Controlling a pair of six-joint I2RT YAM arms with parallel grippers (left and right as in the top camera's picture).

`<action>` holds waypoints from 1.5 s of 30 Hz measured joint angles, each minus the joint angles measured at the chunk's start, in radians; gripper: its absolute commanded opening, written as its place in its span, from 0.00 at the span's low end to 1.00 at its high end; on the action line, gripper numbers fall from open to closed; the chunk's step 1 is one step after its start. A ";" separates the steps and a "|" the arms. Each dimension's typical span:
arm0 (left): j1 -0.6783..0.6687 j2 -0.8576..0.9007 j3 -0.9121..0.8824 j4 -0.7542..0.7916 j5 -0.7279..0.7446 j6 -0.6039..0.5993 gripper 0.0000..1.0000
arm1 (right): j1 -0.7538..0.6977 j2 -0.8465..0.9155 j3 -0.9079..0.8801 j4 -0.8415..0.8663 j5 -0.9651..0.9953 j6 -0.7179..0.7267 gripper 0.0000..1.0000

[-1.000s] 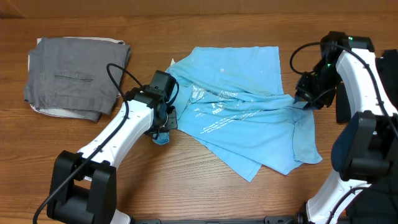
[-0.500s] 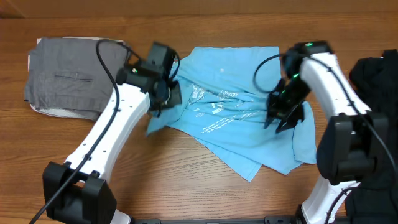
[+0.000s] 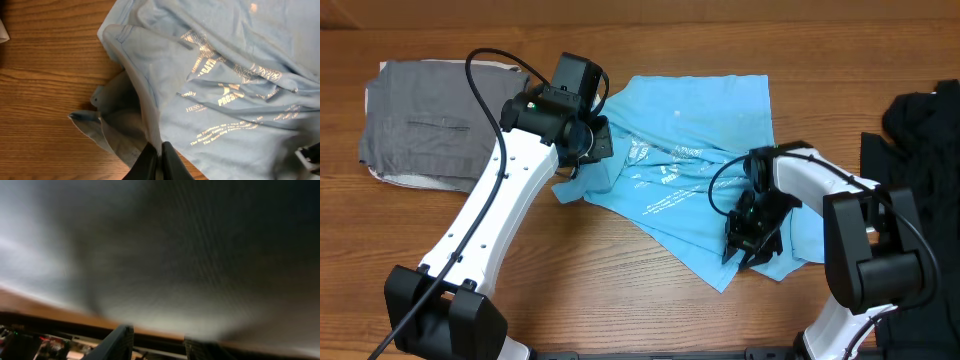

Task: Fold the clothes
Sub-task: 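Release and move the right gripper down to the shirt's lower right hem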

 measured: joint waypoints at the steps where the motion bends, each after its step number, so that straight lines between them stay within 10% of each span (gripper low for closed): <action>1: 0.000 0.000 0.000 -0.001 -0.001 0.003 0.07 | 0.000 0.000 -0.024 0.009 -0.013 0.001 0.37; 18: 0.000 0.000 0.000 -0.009 -0.011 0.022 0.10 | 0.037 -0.028 -0.061 0.068 -0.069 0.062 0.31; 30: 0.000 0.000 0.000 -0.044 -0.053 0.022 0.15 | 0.204 -0.700 -0.080 0.015 0.113 0.428 0.41; 45: 0.005 0.002 0.000 -0.082 -0.076 0.038 0.30 | 0.323 -0.571 -0.332 0.286 0.256 0.616 0.41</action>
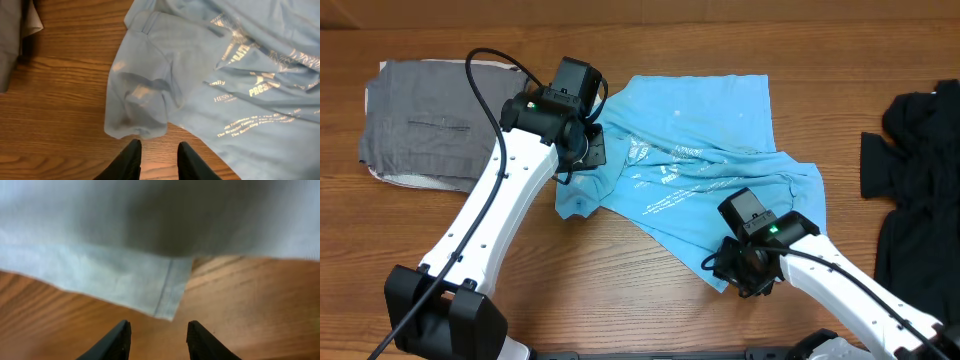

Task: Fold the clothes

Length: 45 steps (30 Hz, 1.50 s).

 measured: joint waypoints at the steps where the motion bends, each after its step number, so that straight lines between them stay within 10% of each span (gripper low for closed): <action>1: 0.005 0.004 0.000 -0.004 0.000 0.003 0.30 | 0.000 0.010 -0.002 0.010 0.005 0.003 0.41; 22: 0.055 0.059 0.000 -0.022 -0.007 0.010 0.37 | 0.092 0.156 -0.028 0.175 -0.014 0.125 0.47; 29: 0.097 0.059 0.000 -0.039 0.004 0.010 0.39 | 0.098 0.173 -0.021 0.185 -0.026 0.142 0.05; 45: 0.172 0.060 -0.172 -0.047 0.162 0.032 0.50 | 0.097 0.174 -0.022 0.190 -0.032 0.142 0.07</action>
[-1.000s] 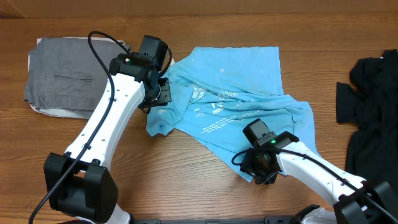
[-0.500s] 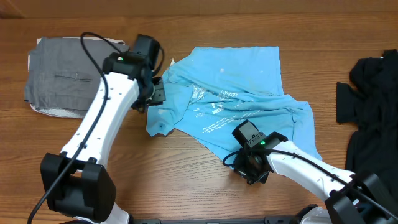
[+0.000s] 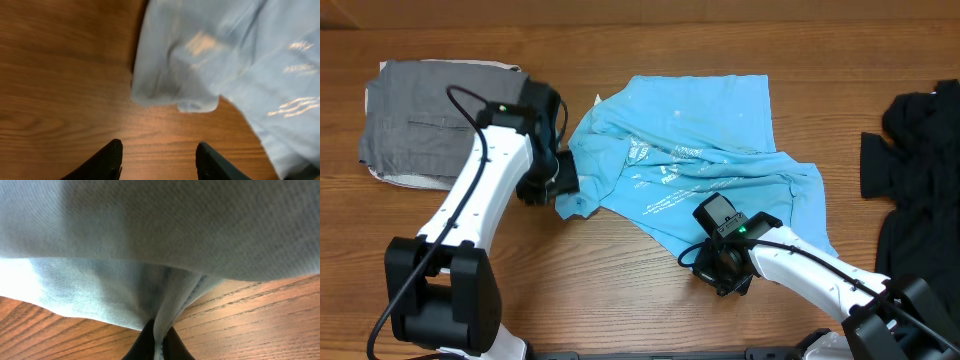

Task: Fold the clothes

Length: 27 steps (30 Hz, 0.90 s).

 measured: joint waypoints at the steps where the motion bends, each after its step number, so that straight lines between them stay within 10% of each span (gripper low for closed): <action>1: 0.001 0.001 -0.033 0.016 0.013 0.000 0.49 | 0.000 0.000 0.000 0.000 0.000 -0.001 0.07; 27: 0.090 0.005 -0.290 0.361 0.060 0.036 0.55 | 0.000 0.001 0.000 0.006 -0.006 -0.001 0.12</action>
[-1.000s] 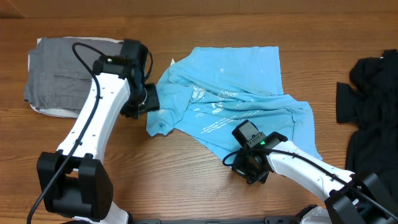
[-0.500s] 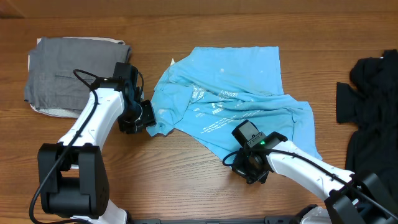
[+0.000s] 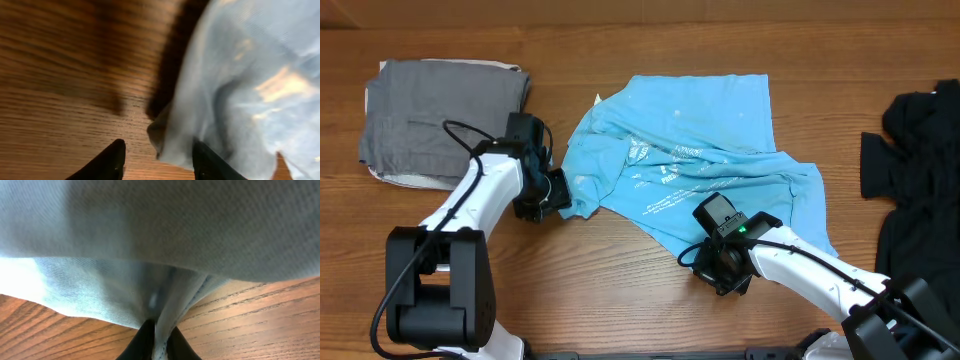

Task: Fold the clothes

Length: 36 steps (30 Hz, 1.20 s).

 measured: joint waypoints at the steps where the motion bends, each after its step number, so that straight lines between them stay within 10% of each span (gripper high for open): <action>1: 0.000 0.000 -0.008 0.004 0.001 -0.002 0.56 | 0.000 0.000 0.000 0.000 0.000 0.000 0.12; 36: -0.145 0.000 0.068 -0.054 0.095 -0.029 0.55 | 0.000 0.000 0.000 0.003 -0.002 -0.005 0.14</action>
